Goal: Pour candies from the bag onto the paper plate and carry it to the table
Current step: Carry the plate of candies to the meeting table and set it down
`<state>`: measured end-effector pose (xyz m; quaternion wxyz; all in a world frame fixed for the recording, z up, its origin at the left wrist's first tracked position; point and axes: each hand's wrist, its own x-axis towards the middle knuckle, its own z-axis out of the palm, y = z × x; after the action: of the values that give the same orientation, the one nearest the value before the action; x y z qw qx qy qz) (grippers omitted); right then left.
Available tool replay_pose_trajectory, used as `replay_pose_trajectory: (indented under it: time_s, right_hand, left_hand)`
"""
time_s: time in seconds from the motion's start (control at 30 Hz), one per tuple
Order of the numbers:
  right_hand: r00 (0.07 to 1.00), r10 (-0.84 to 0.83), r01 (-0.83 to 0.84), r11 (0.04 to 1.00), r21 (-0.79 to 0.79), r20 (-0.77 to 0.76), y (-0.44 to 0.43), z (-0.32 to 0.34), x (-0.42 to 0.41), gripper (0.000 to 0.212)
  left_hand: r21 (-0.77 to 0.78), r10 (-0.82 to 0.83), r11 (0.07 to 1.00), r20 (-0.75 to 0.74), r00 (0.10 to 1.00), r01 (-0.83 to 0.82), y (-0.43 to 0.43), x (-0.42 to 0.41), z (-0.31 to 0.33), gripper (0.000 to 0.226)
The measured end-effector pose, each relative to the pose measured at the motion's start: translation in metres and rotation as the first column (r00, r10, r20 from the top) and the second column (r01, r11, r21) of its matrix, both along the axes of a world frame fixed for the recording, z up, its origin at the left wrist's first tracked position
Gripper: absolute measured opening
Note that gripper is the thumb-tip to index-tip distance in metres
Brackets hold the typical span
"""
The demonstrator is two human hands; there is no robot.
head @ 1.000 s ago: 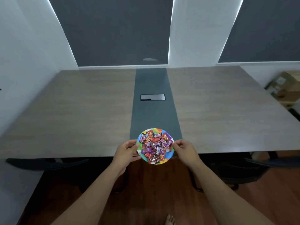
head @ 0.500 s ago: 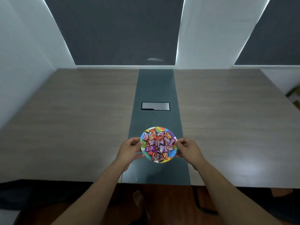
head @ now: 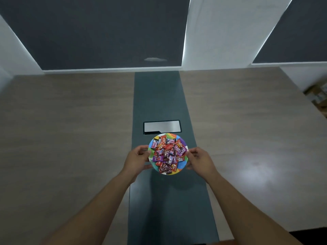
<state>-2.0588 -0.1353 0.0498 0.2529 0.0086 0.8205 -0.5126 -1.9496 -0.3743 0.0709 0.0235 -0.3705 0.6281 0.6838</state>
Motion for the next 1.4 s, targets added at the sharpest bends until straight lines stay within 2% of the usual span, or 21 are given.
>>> replay_pose_trajectory:
  time_s: [0.27,0.47,0.57,0.87,0.97,1.03,1.1,1.13,1.17,1.23,1.27,1.33,1.4]
  right_hand:
    - [1.000,-0.011,0.010,0.998,0.064,0.004,-0.055,-0.046,-0.088,0.014]
    - [0.997,0.046,-0.052,0.992,0.119,0.058,-0.093,-0.096,-0.151,0.011]
    - [0.996,0.064,-0.074,0.983,0.170,0.065,-0.109,-0.116,-0.176,0.018]
    - [0.993,0.079,-0.098,0.963,0.252,0.082,-0.121,-0.170,-0.216,0.025]
    - [0.989,0.097,-0.121,0.963,0.241,0.107,-0.121,-0.177,-0.220,0.016]
    - [0.990,0.103,-0.124,0.962,0.243,0.096,-0.118,-0.179,-0.218,0.016]
    - [0.990,0.131,-0.140,0.950,0.279,0.052,-0.111,-0.182,-0.212,0.023]
    - [0.989,0.145,-0.144,0.942,0.303,0.020,-0.108,-0.181,-0.207,0.024]
    - [0.988,0.149,-0.134,0.939,0.318,-0.025,-0.105,-0.181,-0.199,0.024]
    - [0.975,0.162,-0.100,0.931,0.351,-0.154,-0.098,-0.183,-0.178,0.022]
    - [0.950,0.207,-0.095,0.904,0.416,-0.233,-0.093,-0.189,-0.166,0.026]
    - [0.880,0.359,-0.111,0.792,0.601,-0.310,-0.084,-0.203,-0.145,0.044]
    - [0.835,0.458,-0.128,0.701,0.701,-0.305,-0.078,-0.214,-0.129,0.059]
  left_hand:
    - [0.038,0.077,0.996,0.063,0.995,-0.080,-0.044,-0.091,-0.037,0.019]
    - [0.066,0.173,0.981,0.115,0.978,-0.182,-0.070,-0.148,-0.080,0.017]
    - [0.082,0.187,0.976,0.152,0.971,-0.201,-0.080,-0.173,-0.105,0.021]
    - [0.088,0.167,0.978,0.227,0.959,-0.191,-0.092,-0.210,-0.175,0.025]
    - [0.089,0.163,0.978,0.233,0.959,-0.188,-0.093,-0.213,-0.189,0.023]
    - [0.066,0.153,0.983,0.228,0.962,-0.172,-0.092,-0.209,-0.197,0.024]
    - [-0.071,0.144,0.989,0.182,0.973,-0.133,-0.090,-0.199,-0.204,0.022]
    - [-0.229,0.121,0.970,0.147,0.982,-0.085,-0.090,-0.191,-0.208,0.021]
    - [-0.408,0.072,0.913,0.123,0.990,-0.015,-0.089,-0.180,-0.212,0.022]
    - [-0.689,-0.090,0.704,0.150,0.985,0.170,-0.082,-0.152,-0.219,0.033]
    - [-0.761,-0.192,0.585,0.207,0.959,0.281,-0.078,-0.137,-0.224,0.043]
    - [-0.798,-0.331,0.368,0.368,0.869,0.478,-0.071,-0.113,-0.234,0.061]
    - [-0.771,-0.339,0.284,0.475,0.812,0.570,-0.064,-0.097,-0.247,0.067]
